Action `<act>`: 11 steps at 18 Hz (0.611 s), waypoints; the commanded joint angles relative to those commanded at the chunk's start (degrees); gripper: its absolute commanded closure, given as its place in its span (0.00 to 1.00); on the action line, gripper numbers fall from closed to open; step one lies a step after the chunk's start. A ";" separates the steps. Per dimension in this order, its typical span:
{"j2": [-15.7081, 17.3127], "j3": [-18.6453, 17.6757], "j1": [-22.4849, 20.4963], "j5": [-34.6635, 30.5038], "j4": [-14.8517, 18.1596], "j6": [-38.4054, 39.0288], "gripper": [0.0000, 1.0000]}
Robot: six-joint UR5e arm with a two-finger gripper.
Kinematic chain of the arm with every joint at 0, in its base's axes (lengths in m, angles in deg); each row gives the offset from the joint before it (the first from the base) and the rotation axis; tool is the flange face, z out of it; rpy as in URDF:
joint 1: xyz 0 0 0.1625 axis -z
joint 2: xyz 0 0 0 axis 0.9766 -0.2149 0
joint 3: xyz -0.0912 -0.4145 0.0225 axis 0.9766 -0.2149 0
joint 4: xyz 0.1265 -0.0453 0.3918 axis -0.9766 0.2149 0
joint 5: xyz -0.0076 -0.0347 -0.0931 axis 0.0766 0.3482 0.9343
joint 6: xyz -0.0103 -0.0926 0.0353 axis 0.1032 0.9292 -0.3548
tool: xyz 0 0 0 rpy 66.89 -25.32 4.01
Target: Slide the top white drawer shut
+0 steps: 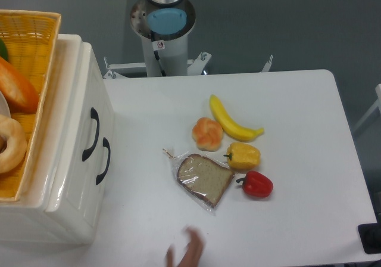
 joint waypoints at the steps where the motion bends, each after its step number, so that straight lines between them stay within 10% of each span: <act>1: -0.09 0.17 0.08 -0.17 -0.09 0.00 0.00; 11: -0.09 -0.17 0.44 -0.17 -0.53 0.18 0.00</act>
